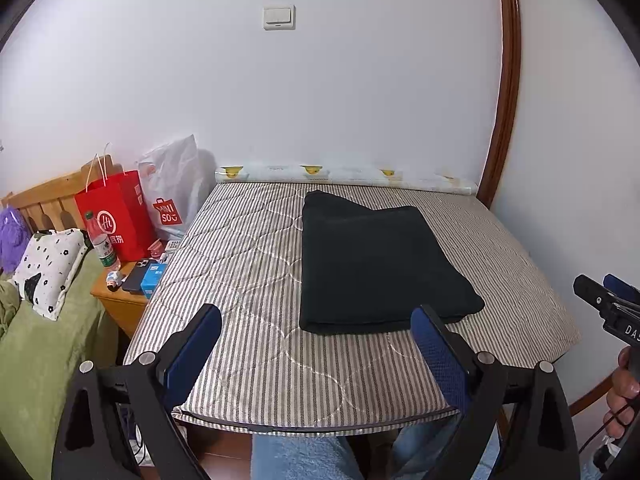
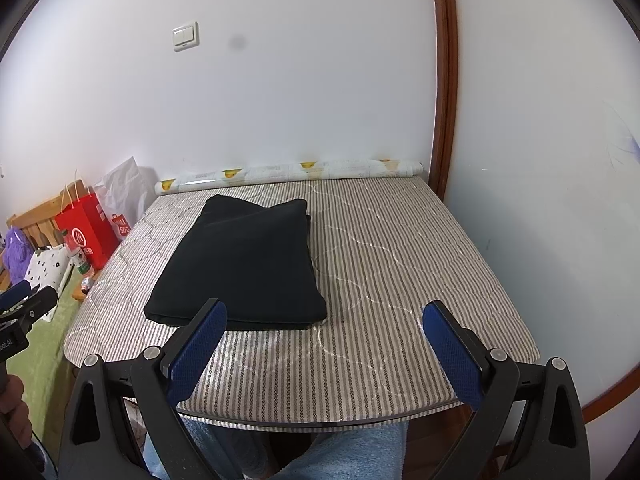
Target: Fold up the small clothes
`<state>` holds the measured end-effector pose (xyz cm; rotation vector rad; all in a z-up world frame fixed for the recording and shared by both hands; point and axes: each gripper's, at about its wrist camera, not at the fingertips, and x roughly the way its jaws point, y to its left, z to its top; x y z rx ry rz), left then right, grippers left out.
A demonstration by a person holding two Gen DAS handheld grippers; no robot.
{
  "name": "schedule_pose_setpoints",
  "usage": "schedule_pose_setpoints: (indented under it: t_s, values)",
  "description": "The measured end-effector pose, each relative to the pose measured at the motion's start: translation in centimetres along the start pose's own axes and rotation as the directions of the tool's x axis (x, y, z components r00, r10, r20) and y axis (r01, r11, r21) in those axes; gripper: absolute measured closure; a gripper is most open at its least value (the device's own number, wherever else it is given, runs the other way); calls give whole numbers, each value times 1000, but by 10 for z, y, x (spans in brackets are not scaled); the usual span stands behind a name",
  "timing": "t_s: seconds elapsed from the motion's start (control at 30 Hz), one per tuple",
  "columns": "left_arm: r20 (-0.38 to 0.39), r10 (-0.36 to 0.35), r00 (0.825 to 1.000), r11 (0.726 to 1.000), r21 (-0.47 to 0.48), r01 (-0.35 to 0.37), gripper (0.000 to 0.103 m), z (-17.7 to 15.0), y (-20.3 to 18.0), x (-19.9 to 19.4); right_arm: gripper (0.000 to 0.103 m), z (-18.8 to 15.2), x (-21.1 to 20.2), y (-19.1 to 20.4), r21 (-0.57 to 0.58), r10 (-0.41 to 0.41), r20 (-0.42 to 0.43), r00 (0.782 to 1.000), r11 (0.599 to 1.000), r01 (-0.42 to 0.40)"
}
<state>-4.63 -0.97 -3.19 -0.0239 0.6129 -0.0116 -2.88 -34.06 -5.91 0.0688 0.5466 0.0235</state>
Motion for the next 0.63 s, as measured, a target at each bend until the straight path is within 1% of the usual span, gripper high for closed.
schedule_pose_setpoints:
  t_s: [0.63]
  values:
    - [4, 7, 1000, 1000, -5, -7, 7, 0, 0, -1, 5, -3, 0, 1, 10, -6, 1, 1000, 1000, 6]
